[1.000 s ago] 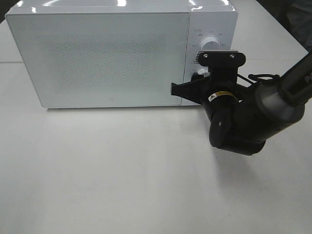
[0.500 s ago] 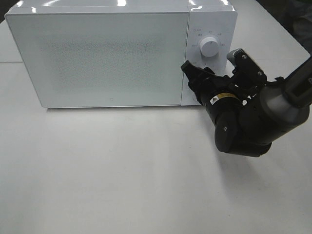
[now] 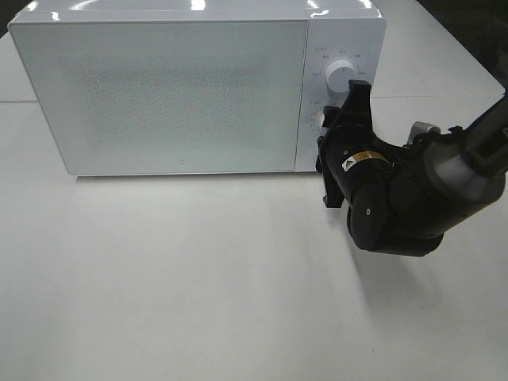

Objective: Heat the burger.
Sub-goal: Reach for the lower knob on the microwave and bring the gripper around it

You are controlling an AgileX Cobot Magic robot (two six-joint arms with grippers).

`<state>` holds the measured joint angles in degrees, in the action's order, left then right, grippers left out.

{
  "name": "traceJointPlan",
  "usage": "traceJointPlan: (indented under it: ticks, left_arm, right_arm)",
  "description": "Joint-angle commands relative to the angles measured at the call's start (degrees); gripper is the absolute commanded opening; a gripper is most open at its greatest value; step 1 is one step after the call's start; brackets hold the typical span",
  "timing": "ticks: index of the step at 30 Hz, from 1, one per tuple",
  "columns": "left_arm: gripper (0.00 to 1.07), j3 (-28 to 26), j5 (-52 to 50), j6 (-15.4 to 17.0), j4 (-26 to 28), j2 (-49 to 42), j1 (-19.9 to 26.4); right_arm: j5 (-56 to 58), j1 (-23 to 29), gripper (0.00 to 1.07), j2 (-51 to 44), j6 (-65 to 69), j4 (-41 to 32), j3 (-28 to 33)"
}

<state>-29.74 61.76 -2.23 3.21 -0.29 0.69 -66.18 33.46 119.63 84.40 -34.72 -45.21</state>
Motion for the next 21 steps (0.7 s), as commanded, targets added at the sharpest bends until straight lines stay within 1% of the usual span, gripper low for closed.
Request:
traceJointPlan:
  ticks: [1,16,21]
  left_arm:
    - [1.0,0.23,-0.57,-0.17,0.52,-0.92,0.17]
    - [1.0,0.23,-0.57,-0.17,0.52,-0.92,0.17]
    - [1.0,0.23,-0.57,-0.17,0.52,-0.92,0.17]
  right_arm:
    - [-8.14,0.06,0.01,-0.86,7.51,11.86,-3.32]
    - [-8.94,0.06,0.06,-0.86,5.79,11.63,-3.32]
    - [-8.94,0.06,0.09,-0.86,4.3,11.06,-3.32]
